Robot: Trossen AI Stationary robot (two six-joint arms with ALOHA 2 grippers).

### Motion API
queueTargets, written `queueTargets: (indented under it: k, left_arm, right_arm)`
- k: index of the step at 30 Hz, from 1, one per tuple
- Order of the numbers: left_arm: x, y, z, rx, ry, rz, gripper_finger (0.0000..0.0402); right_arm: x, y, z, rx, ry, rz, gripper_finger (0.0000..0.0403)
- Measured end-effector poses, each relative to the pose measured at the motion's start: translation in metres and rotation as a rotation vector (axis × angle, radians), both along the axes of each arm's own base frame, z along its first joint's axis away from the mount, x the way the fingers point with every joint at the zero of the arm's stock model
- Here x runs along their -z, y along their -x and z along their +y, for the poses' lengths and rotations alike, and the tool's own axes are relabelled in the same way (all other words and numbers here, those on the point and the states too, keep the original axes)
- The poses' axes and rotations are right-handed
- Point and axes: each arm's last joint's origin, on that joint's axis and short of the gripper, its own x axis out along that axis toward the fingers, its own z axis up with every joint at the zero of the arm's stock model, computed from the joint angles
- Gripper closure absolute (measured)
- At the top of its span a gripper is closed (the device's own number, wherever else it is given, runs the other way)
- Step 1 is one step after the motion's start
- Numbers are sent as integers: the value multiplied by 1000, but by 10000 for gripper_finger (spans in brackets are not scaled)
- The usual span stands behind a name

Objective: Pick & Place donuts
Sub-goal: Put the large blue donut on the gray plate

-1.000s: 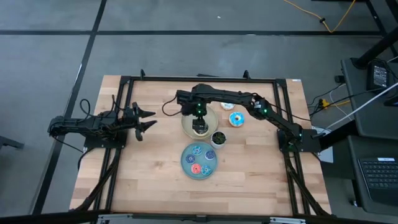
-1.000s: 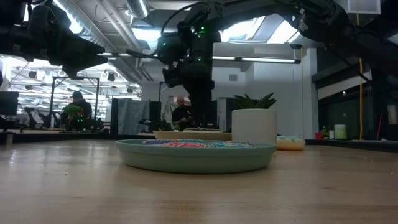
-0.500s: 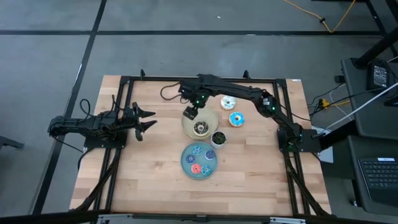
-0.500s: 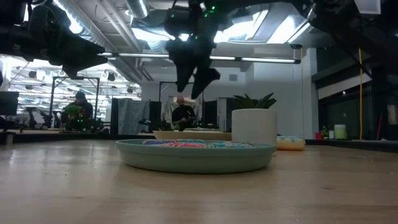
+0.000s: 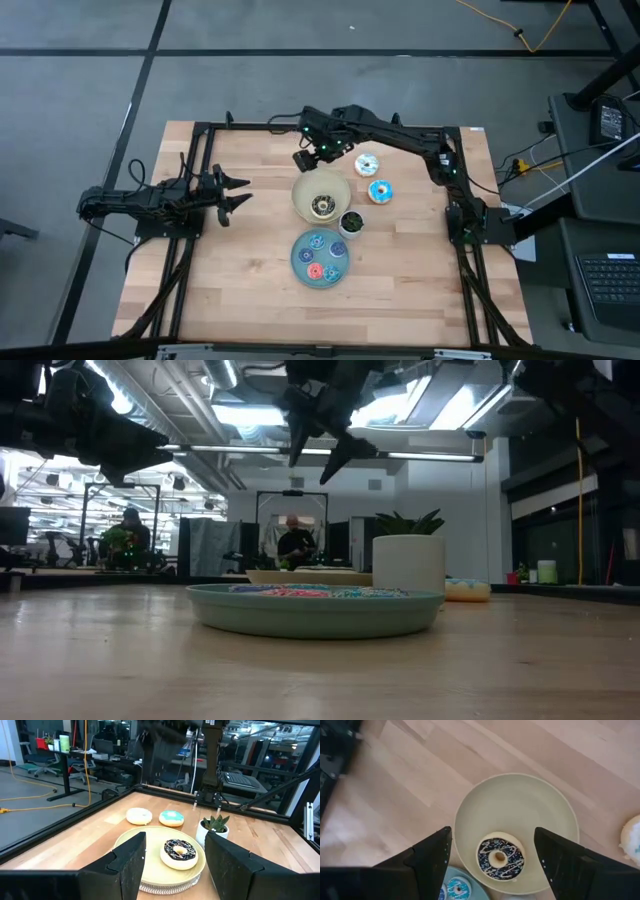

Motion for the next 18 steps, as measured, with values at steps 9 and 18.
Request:
queueTargets:
  k: [9, 18]
  left_arm:
    - [0, 0, 0, 0, 0, 0, 205]
    - [0, 0, 0, 0, 0, 0, 205]
  right_arm:
    - [-17, 16, 0, 48, 17, 3, 118]
    - [-21, 25, -3, 81, -7, 39, 118]
